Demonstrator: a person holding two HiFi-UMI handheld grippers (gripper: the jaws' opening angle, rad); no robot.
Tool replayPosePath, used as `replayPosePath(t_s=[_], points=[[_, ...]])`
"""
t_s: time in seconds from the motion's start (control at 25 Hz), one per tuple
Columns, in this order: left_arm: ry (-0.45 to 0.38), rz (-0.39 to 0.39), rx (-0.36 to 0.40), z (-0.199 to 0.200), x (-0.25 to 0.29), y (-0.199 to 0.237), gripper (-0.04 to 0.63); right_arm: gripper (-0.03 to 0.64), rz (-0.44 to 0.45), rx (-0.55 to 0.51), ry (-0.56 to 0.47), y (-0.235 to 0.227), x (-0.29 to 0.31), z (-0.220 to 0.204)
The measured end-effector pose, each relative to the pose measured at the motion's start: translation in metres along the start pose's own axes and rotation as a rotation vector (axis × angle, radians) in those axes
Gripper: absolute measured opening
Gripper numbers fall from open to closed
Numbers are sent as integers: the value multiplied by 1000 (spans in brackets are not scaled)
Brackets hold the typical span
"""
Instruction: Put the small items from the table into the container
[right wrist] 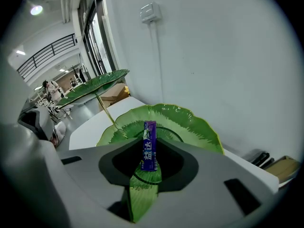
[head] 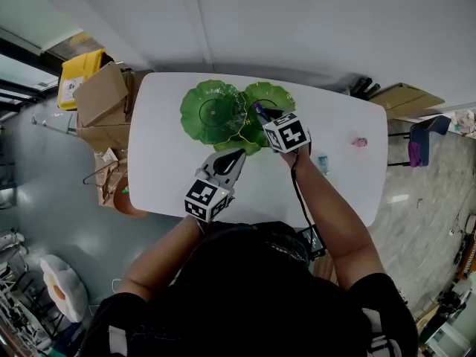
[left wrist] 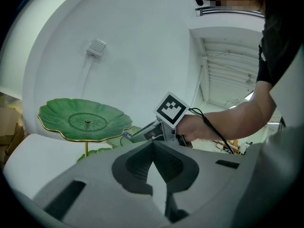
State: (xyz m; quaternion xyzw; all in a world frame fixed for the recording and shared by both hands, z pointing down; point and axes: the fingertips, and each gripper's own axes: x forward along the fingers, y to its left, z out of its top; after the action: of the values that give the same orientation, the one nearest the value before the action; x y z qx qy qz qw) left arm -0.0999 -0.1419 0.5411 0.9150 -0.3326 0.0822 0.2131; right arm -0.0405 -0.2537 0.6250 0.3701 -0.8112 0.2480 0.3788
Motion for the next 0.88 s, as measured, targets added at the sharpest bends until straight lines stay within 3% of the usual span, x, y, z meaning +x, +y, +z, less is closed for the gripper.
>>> replayPosePath(t_s=[0.48,0.88], points=[[-3,23,-17,-1,-7,3,8,94,-2,-32,33,3,5,-1],[-36,35,-8,11,-17,-2,8,94,-31,-35,-70,11,-24,11]])
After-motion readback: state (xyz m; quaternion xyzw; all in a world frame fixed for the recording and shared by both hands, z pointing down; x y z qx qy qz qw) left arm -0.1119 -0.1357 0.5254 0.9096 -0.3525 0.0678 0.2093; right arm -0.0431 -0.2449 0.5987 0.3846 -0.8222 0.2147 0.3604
